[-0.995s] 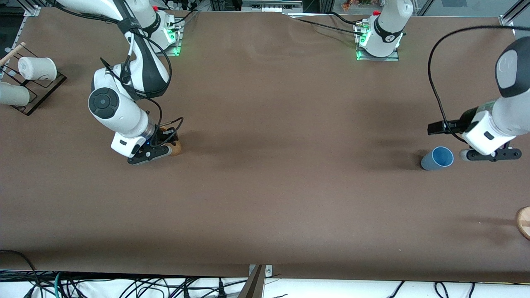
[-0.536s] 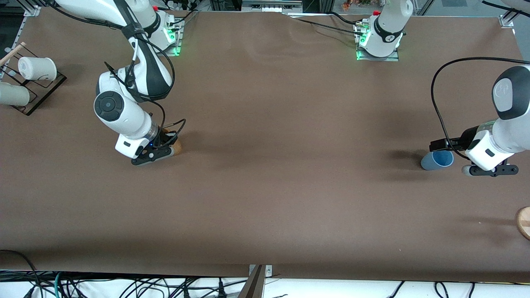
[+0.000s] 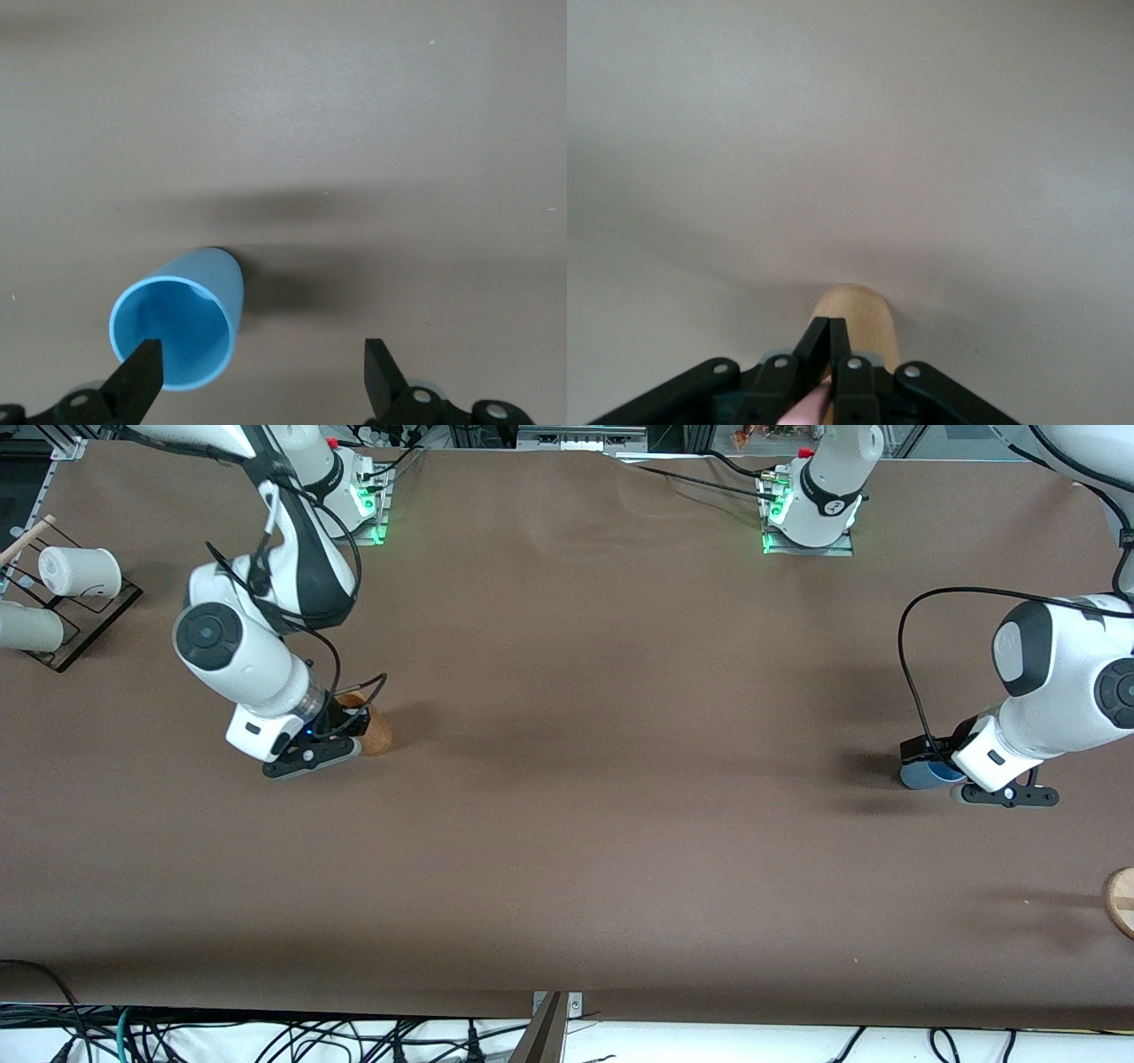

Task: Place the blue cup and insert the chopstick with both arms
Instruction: 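Lift the chopstick out of the tan cup with the right gripper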

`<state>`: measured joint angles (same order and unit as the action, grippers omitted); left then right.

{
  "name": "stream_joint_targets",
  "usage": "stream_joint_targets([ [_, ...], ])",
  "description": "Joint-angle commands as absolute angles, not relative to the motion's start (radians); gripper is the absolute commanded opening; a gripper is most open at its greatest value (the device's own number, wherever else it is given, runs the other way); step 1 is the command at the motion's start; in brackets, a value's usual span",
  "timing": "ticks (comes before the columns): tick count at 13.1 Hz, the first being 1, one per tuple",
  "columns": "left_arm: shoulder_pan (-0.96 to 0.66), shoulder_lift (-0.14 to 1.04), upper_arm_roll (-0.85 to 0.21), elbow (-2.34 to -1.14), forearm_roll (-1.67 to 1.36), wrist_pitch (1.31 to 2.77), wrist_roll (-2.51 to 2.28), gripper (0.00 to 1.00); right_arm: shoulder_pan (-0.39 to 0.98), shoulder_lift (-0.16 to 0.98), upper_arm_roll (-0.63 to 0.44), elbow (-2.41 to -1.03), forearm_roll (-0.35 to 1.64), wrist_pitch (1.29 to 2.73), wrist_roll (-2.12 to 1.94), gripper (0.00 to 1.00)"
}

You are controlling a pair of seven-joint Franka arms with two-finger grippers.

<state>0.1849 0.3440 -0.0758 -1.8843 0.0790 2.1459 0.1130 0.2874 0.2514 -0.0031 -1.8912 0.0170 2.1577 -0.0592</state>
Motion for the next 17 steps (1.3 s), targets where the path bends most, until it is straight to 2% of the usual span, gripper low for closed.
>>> stream_joint_targets([
  [1, 0.236, 0.363, -0.089, -1.914, 0.097, 2.215, 0.192, 1.00, 0.290, 0.177, 0.000, -1.757, 0.012, 1.946, -0.071, 0.00],
  [4, 0.238, 0.383, -0.089, -1.916, 0.097, 2.240, 0.199, 1.00, 0.288, 0.157, -0.002, -1.606, 0.015, 1.722, -0.074, 0.00],
  [14, 0.235, 0.449, -0.089, -1.919, 0.097, 2.309, 0.199, 1.00, 0.288, 0.100, -0.034, -1.578, 0.023, 1.706, -0.087, 0.00],
  [15, 0.235, 0.456, -0.089, -1.919, 0.097, 2.309, 0.199, 0.96, 0.290, 0.103, -0.032, -1.580, 0.021, 1.706, -0.089, 0.00],
  [17, 0.235, 0.462, -0.089, -1.917, 0.097, 2.309, 0.202, 0.77, 0.299, 0.113, -0.029, -1.579, 0.015, 1.713, -0.092, 0.00],
])
